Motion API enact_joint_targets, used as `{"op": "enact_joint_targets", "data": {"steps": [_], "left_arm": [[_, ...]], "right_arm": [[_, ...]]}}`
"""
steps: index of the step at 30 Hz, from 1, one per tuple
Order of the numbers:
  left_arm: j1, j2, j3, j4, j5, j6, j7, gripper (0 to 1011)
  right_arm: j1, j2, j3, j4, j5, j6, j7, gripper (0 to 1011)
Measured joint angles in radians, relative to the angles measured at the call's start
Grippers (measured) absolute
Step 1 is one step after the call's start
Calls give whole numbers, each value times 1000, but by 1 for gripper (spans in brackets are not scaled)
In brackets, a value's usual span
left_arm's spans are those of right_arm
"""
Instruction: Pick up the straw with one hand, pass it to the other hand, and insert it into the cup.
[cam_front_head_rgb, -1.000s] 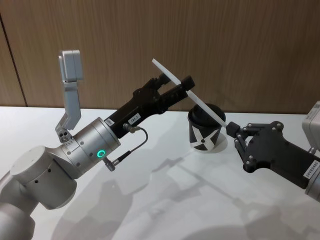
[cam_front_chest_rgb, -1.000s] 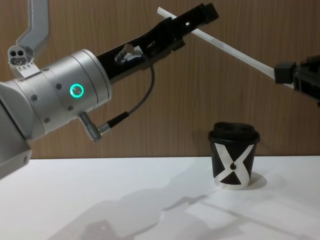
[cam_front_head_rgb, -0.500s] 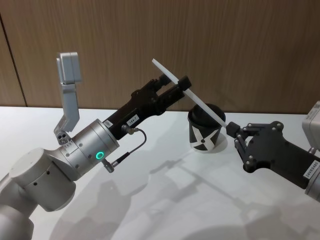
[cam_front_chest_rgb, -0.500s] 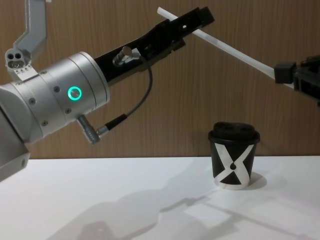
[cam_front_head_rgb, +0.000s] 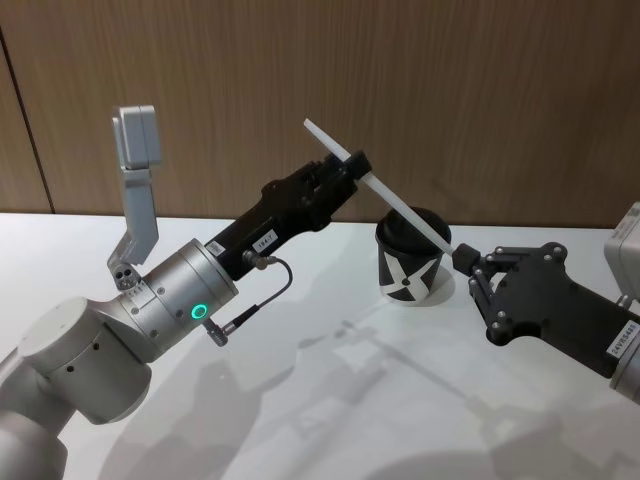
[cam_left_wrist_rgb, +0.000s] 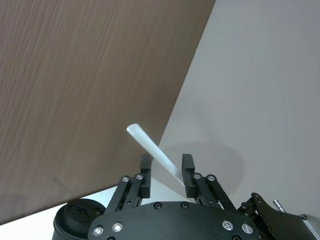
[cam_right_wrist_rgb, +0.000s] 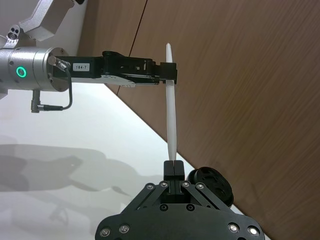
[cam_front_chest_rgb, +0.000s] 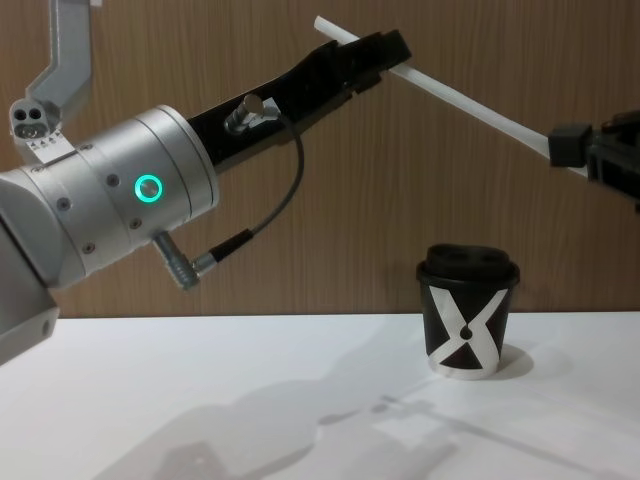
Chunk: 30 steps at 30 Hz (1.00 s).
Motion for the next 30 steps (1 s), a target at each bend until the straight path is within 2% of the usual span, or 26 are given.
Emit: {"op": "enact_joint_targets", "data": {"steps": [7,30], "left_arm": [[1,1,0,0,-1,-1,0,192],[1,1,0,0,-1,-1,1,52]], "right_arm": [[0,0,0,0,0,0,0,0],[0,0,0,0,0,0,0,0]]}}
